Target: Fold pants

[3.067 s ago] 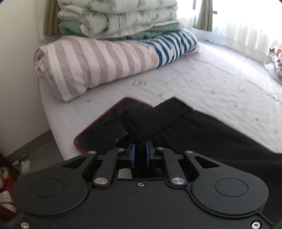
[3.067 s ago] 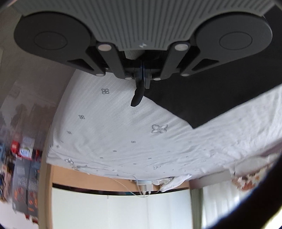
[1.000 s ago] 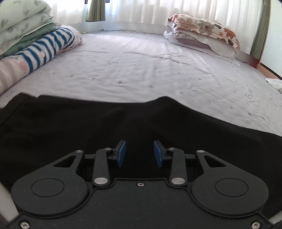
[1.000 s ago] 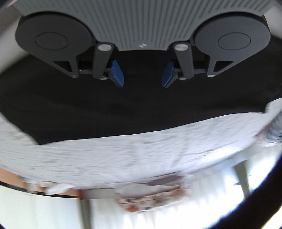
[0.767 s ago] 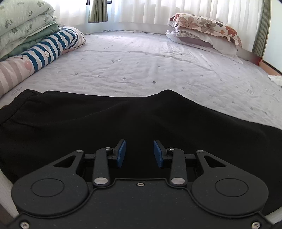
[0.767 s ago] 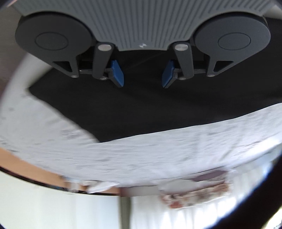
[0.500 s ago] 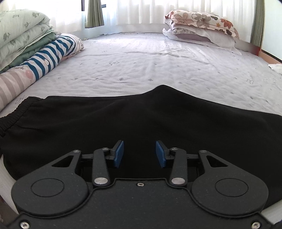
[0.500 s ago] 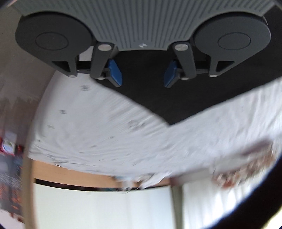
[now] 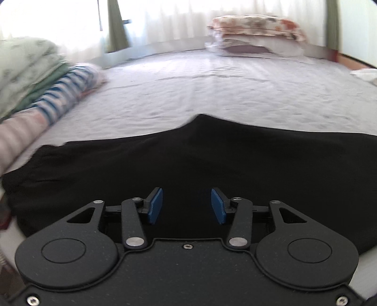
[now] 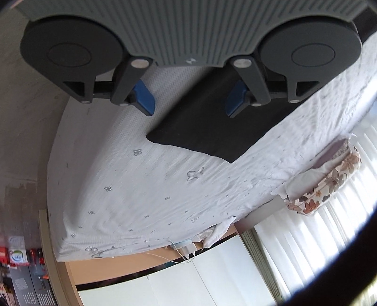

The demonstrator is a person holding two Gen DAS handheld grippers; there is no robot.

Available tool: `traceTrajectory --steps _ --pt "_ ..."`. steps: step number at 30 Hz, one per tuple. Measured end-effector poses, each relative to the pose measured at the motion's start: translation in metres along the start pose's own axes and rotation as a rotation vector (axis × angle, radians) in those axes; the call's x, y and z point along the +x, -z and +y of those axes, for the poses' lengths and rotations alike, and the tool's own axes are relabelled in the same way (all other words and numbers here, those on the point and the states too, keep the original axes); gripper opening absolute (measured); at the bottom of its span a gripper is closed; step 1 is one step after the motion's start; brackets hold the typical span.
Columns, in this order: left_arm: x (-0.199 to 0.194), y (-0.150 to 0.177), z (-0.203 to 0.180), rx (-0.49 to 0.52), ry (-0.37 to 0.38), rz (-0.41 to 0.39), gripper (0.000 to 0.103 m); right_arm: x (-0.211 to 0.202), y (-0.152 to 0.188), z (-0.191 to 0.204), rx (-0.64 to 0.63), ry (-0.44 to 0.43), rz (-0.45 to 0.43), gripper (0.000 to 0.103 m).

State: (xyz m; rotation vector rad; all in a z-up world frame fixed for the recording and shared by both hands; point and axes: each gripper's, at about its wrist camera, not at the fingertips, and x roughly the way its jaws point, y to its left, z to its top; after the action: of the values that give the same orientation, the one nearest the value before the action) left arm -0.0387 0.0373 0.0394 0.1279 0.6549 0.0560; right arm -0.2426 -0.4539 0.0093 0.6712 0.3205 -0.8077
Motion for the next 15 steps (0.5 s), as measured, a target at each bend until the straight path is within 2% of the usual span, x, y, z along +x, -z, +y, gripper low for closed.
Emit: traceTrajectory --steps 2,4,8,10,12,13,15 --pt "0.005 0.002 0.020 -0.058 -0.069 0.008 0.044 0.005 -0.001 0.001 0.005 -0.010 0.005 0.080" --pt "0.008 0.005 0.045 -0.122 -0.133 0.008 0.031 0.007 0.000 0.003 -0.005 -0.011 0.004 0.080" --pt "0.012 0.009 0.092 -0.221 -0.287 -0.006 0.023 0.009 0.003 0.010 -0.035 0.000 0.002 0.080" --pt "0.022 0.012 0.116 -0.262 -0.401 0.028 0.018 0.009 0.004 0.013 -0.040 0.004 0.001 0.080" --pt "0.032 0.020 0.149 -0.362 -0.485 0.080 0.017 0.010 0.004 0.013 -0.042 0.005 0.003 0.080" --pt "0.037 0.024 0.164 -0.405 -0.494 0.091 0.017 0.010 0.004 0.014 -0.046 0.007 0.005 0.080" --pt "0.043 0.026 0.184 -0.417 -0.523 0.092 0.017 0.009 0.004 0.014 -0.047 0.009 0.006 0.080"
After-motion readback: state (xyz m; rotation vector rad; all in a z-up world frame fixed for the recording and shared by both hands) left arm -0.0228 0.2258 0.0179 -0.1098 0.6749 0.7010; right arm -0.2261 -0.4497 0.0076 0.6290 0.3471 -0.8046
